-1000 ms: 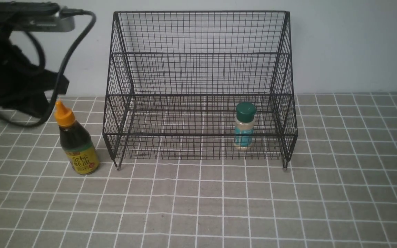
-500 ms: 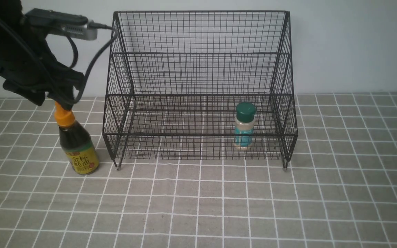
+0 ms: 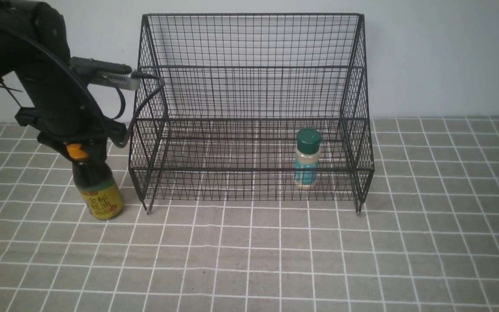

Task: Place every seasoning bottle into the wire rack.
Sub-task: Use the left arm to grab the condiment bottle closest to it, then use the left arm to put the condiment bottle back on the shelf

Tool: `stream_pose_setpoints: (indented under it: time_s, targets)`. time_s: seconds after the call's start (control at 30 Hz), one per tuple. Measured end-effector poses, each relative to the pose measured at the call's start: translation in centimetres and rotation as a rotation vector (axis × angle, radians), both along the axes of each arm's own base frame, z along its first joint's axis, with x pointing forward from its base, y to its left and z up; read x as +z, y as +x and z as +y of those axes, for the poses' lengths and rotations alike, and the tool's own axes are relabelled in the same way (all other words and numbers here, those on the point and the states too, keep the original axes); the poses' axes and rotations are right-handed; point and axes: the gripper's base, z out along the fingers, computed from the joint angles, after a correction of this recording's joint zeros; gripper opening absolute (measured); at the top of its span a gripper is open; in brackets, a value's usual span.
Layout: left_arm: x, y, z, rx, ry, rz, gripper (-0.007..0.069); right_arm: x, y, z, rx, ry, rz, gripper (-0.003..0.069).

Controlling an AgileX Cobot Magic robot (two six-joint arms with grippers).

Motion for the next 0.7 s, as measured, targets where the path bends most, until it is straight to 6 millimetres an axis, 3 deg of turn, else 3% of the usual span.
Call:
stream_pose_setpoints:
  time_s: [0.07, 0.17, 0.23, 0.3, 0.33, 0.37, 0.4, 0.47, 0.57, 0.7]
  targets:
    - [0.6, -0.2, 0.1, 0.007, 0.014, 0.015, 0.0321, 0.0, 0.0, 0.0, 0.000, 0.000, 0.000, -0.0010]
    - [3.5, -0.4, 0.4, 0.020, 0.037, -0.037, 0.0324, 0.0, 0.0, 0.0, 0.001, 0.001, 0.001, -0.0010]
    - [8.3, -0.9, 0.5, 0.031, 0.031, -0.172, 0.0324, 0.0, 0.0, 0.0, 0.001, 0.001, 0.002, -0.0010]
    - [10.6, -1.4, 0.2, 0.027, 0.022, -0.242, 0.0324, 0.0, 0.0, 0.0, 0.001, 0.001, 0.002, -0.0010]
    - [13.2, -2.0, -0.3, 0.015, 0.011, -0.321, 0.0324, 0.0, 0.0, 0.0, 0.001, 0.001, 0.002, -0.0010]
    - [13.5, -2.1, -0.5, 0.011, 0.009, -0.332, 0.0324, 0.0, 0.0, 0.0, 0.001, 0.001, 0.002, -0.0010]
    - [15.8, -2.9, -1.3, -0.010, -0.007, -0.402, 0.0324, 0.0, 0.0, 0.0, 0.001, 0.001, 0.002, -0.0010]
    - [18.1, -3.8, -2.5, -0.042, -0.031, -0.472, 0.0324, 0.0, 0.0, 0.0, 0.001, 0.001, 0.002, -0.0010]
    - [19.5, -4.4, -5.0, -0.095, -0.073, -0.514, 0.0323, 0.0, 0.0, 0.0, 0.001, 0.001, 0.002, -0.0010]
    - [18.5, -4.2, -7.3, -0.150, -0.089, -0.474, 0.0322, 0.0, 0.0, 0.0, 0.001, 0.001, 0.002, -0.0010]
